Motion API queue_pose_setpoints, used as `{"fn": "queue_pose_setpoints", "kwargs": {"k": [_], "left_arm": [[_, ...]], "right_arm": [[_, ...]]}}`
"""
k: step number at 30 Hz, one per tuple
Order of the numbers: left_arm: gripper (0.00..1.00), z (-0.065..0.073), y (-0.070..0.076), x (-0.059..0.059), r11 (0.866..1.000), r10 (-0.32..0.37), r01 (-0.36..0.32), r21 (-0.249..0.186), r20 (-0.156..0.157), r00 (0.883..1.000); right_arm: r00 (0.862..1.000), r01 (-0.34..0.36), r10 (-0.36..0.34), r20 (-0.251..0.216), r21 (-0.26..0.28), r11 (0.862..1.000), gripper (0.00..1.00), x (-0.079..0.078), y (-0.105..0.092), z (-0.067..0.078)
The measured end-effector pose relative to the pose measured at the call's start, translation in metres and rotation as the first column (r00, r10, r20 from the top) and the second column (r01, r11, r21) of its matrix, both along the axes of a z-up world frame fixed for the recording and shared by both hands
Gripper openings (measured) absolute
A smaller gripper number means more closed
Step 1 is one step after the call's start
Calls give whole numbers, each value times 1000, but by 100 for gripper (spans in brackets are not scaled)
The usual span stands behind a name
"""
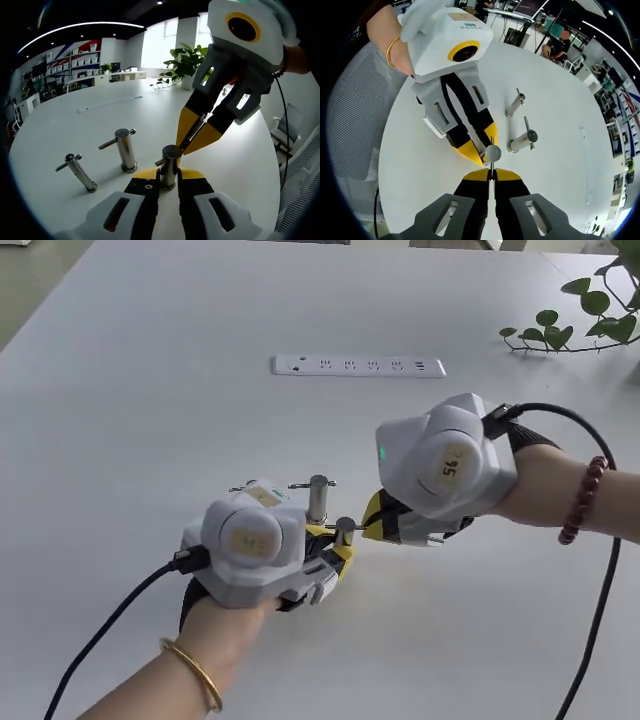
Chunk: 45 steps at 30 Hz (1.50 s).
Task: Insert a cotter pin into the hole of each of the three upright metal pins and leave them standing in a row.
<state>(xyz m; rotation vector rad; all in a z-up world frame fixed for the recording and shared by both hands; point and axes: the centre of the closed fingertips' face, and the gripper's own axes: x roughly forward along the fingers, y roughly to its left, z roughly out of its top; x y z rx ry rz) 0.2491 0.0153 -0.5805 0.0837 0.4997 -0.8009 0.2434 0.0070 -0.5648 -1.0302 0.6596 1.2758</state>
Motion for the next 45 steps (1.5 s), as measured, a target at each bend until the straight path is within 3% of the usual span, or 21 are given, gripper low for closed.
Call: {"fn": "queue_pose_setpoints", "kwargs": {"k": [12,18,26,45], "left_arm": [[12,-1,1,0,1000,12,-13,-23,-12,1000],[12,-2,1,0,999,24,-25,-35,-25,999],[12,-3,3,-2,999,27,-27,-28,-30,999],[11,-4,4,-3,999,31,-33,-43,-42,999]], "right_arm": [[1000,-13,12,11,42,999,0,-1,7,3],[1000,8,-8,8,64,998,6,-2,2,11],[999,30,-30,12,59,998,1,-2,-7,12],[999,-17,15,29,59,998,0,-2,2,12]]}}
